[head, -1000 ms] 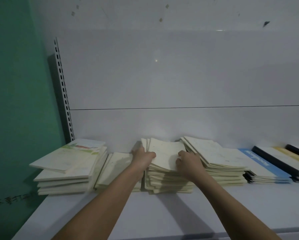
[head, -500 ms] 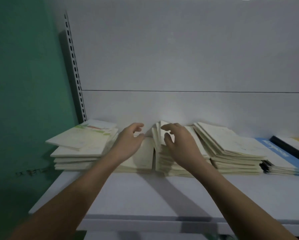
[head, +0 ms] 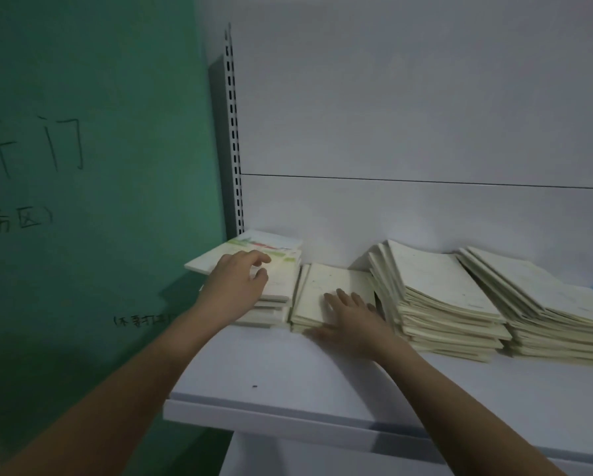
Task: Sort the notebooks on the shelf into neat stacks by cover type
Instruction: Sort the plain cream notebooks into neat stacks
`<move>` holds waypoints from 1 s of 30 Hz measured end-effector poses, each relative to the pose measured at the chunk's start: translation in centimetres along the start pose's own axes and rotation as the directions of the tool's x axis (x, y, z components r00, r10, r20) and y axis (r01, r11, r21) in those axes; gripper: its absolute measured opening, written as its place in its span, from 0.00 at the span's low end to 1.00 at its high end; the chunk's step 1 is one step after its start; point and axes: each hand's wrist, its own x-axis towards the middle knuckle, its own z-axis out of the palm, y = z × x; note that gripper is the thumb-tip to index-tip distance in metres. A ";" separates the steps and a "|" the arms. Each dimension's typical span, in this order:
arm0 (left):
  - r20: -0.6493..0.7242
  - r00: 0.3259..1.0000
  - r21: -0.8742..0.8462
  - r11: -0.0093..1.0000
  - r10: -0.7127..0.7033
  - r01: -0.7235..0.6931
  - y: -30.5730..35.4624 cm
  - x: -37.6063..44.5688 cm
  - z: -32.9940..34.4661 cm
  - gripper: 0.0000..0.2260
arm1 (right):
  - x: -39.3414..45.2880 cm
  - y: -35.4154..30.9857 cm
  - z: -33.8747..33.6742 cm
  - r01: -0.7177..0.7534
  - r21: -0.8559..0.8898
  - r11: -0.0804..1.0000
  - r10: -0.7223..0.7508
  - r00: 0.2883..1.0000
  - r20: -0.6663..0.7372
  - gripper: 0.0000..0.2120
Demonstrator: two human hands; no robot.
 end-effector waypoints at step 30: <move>0.556 0.809 -0.751 0.301 -0.193 0.588 2.3 2.9 -3.4 0.11 | -2.8 -6.0 -4.7 0.316 0.478 0.820 -0.065 0.881 -0.469 0.22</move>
